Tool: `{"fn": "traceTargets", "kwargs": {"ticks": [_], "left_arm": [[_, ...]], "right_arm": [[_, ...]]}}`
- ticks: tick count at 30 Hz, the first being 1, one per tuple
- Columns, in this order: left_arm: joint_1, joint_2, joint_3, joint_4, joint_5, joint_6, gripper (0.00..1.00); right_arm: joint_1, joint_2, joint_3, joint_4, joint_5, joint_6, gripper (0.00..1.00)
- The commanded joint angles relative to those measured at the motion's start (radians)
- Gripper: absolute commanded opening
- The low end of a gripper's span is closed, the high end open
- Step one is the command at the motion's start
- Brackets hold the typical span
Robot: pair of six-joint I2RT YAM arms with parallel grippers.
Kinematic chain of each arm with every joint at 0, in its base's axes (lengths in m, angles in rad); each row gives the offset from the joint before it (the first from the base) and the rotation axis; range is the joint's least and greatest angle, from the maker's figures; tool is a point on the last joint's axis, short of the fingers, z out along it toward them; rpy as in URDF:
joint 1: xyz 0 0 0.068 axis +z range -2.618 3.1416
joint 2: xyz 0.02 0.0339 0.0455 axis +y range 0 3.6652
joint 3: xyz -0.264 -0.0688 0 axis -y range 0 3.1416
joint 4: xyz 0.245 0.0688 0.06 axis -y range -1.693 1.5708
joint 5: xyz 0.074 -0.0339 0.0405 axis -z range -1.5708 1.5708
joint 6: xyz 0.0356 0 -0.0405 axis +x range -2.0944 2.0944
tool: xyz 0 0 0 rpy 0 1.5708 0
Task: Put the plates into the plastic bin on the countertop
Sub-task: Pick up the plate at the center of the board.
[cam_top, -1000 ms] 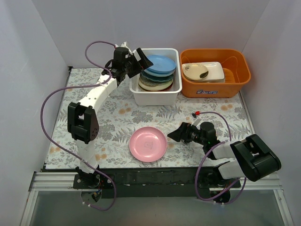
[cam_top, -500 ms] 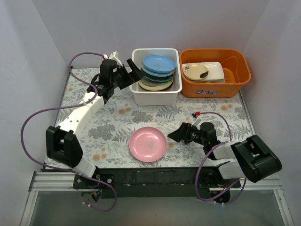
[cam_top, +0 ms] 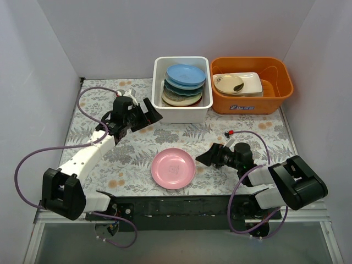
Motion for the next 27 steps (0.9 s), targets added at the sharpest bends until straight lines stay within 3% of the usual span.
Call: {"fn": "traceTargets", "kwargs": {"ticks": [1,18,27], "left_arm": [[0.002,-0.084,-0.086,-0.039,-0.010,0.004,0.98],[0.000,-0.190,-0.364,-0.077,0.082,-0.062,0.90],[-0.012,-0.187,-0.465,-0.065,0.154,-0.086,0.77]], "right_arm": [[-0.007,0.020,-0.016,0.012,-0.011,-0.003,0.97],[-0.005,0.061,-0.016,0.061,-0.037,0.015,0.96],[-0.005,0.086,-0.009,0.081,-0.046,0.020,0.96]]}}
